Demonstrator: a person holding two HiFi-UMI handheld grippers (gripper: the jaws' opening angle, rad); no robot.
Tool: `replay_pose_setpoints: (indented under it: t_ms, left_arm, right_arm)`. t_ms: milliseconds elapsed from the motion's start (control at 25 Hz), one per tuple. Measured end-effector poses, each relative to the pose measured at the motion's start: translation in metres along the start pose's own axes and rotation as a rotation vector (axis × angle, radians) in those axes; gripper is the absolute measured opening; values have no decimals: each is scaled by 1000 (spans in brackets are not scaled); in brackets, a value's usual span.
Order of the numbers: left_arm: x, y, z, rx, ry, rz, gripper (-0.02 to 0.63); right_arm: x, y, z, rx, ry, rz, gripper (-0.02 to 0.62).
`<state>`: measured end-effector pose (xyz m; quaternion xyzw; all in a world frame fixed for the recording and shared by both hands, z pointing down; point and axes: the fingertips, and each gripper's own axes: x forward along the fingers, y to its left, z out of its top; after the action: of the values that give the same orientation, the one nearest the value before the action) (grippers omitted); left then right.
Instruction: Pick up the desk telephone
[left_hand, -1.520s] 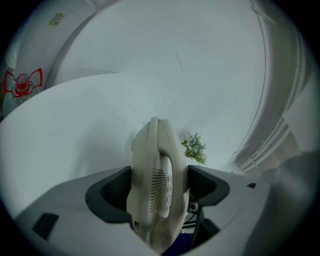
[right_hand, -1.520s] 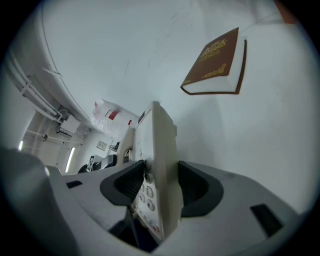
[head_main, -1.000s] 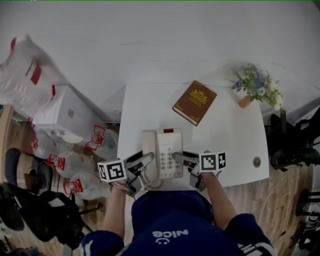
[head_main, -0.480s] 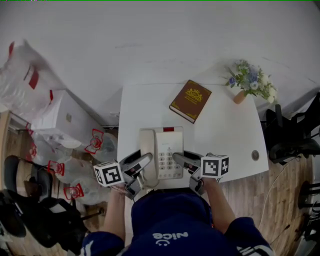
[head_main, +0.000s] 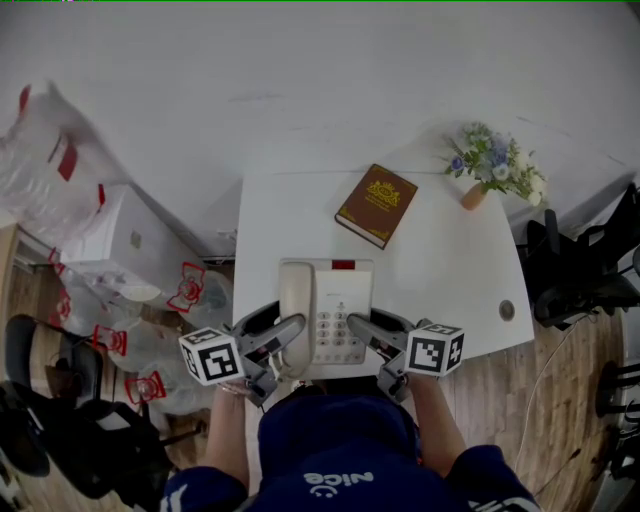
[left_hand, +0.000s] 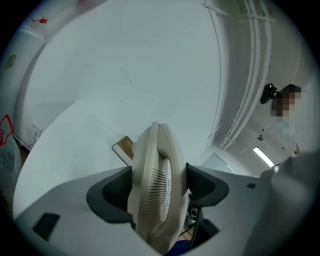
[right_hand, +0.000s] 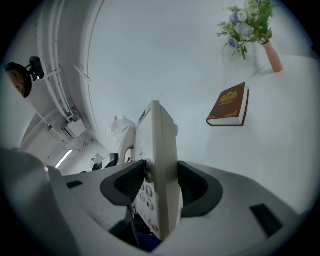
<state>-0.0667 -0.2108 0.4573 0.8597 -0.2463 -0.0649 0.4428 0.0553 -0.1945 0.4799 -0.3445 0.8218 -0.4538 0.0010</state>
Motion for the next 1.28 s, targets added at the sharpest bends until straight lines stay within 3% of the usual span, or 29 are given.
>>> replay_pose_setpoints:
  t_ms: [280, 1280]
  left_arm:
    - [-5, -24, 17, 67, -43, -24, 357]
    - [-27, -119, 90, 270, -263, -163, 357]
  right_arm:
    - [-9, 19, 13, -47, -48, 29, 229]
    - [-44, 120, 98, -376, -275, 105, 230]
